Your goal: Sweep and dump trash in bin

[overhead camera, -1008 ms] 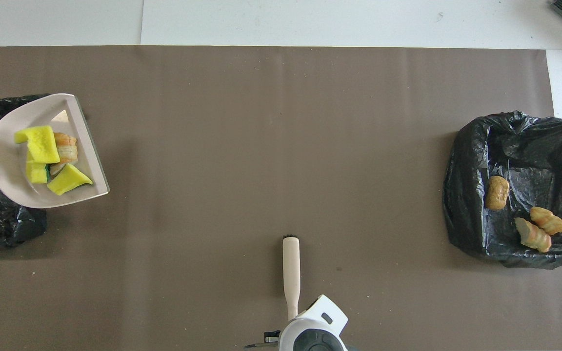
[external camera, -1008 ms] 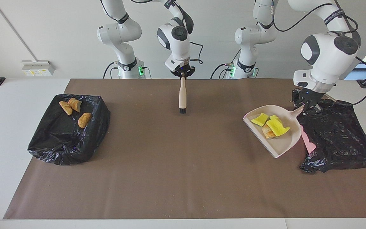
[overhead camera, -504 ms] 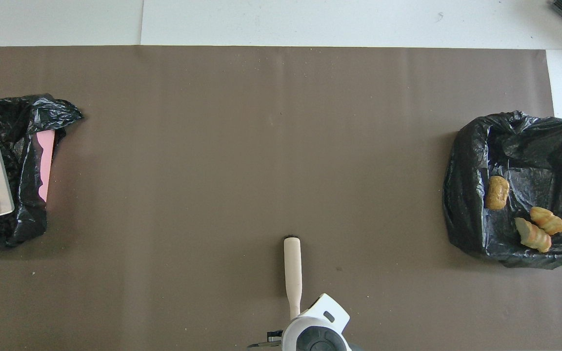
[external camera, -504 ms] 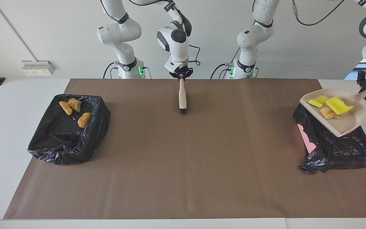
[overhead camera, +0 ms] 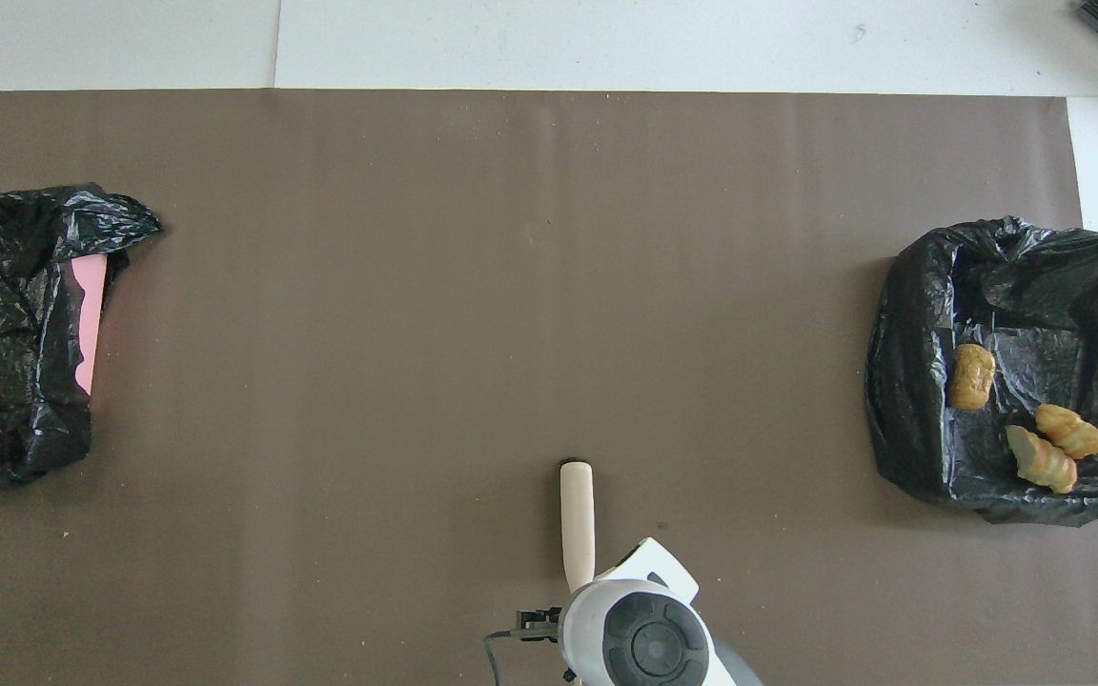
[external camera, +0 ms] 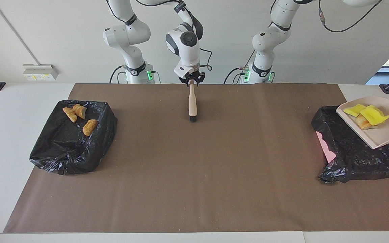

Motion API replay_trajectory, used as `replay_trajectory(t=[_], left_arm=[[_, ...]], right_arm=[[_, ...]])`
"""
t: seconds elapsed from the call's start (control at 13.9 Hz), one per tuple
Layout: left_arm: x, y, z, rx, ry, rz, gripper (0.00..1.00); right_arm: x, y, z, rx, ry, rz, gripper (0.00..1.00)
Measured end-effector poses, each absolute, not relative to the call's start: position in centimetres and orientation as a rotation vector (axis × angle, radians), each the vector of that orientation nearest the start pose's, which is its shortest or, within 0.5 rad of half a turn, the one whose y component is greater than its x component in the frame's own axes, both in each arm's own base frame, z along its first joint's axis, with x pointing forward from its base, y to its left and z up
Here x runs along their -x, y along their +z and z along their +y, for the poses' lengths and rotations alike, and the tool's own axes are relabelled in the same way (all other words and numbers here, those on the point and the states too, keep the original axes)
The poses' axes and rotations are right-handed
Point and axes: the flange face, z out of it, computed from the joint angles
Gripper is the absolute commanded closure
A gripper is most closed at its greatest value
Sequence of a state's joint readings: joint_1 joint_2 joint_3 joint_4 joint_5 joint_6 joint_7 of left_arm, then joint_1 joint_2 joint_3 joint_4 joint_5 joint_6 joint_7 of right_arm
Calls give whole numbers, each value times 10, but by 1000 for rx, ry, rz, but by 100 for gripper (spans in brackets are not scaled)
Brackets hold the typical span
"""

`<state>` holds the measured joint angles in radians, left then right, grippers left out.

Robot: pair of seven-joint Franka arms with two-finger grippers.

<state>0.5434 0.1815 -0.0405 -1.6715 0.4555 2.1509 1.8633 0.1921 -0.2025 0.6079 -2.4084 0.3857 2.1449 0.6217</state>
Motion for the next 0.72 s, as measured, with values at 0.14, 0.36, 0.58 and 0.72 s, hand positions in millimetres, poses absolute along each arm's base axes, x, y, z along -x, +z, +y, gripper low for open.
replay_trajectory(t=[0.14, 0.36, 0.58, 0.72], left_arm=[[-559, 529, 330, 1865, 434, 1876, 100], [-570, 532, 313, 1806, 522, 1819, 100], [-572, 534, 309, 1773, 578, 1802, 100], [-566, 540, 312, 1774, 622, 1788, 100]], right_arm=[[-336, 397, 334, 3011, 273, 126, 0], [-356, 428, 332, 3019, 241, 122, 0], [-364, 448, 330, 3036, 218, 107, 0], [-376, 467, 322, 3041, 211, 131, 0]])
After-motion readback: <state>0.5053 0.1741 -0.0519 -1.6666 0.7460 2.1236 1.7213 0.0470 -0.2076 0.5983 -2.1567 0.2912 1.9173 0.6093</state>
